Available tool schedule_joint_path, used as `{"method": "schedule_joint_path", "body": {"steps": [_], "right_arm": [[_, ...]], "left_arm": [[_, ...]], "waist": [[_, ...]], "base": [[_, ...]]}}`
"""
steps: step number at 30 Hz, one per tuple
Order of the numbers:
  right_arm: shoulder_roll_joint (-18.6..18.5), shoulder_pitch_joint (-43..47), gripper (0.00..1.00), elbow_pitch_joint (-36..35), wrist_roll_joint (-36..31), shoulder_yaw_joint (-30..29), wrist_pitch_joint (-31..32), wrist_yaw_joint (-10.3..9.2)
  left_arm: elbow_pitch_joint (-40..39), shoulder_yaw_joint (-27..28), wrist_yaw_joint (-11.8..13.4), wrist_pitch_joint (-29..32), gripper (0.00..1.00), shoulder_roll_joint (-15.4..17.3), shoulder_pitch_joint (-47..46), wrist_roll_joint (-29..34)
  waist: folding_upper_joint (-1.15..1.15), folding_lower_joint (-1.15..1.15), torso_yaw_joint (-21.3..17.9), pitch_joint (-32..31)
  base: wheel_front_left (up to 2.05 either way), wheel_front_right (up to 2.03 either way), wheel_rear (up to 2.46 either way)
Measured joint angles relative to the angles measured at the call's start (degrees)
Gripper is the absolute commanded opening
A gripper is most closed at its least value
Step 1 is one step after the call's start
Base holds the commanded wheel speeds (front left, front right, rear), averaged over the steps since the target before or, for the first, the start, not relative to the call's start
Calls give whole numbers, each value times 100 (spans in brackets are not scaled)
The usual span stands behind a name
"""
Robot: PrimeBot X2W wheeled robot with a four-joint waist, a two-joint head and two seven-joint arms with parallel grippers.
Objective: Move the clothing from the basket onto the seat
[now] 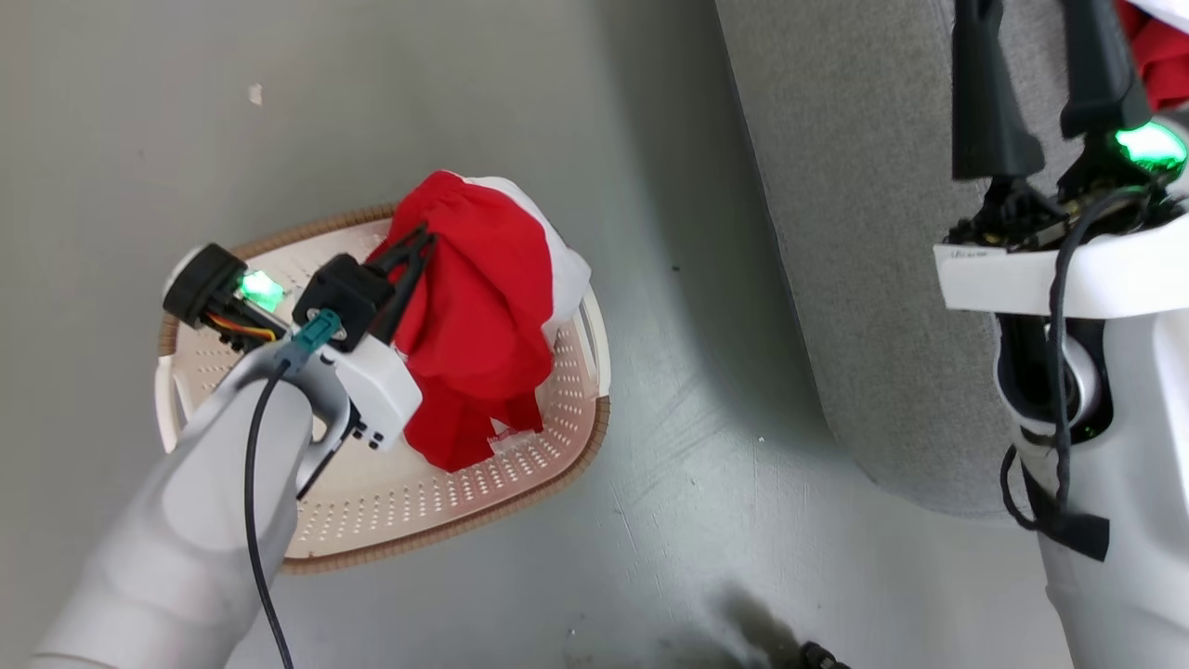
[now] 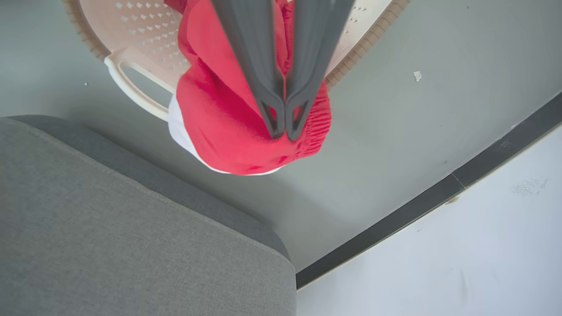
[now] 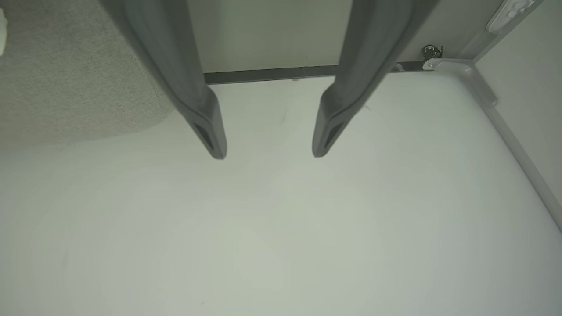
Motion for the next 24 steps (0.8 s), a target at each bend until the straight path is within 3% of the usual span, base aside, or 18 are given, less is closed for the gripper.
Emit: {"method": "schedule_joint_path", "body": {"steps": [24], "right_arm": [[-3, 828, 100, 677, -209, 368, 1, 0]], "left_arm": [[-1410, 367, -51, -1, 0, -21, 1154, -419]], "waist": [[0, 0, 361, -1272]], "base": [[0, 0, 0]]}}
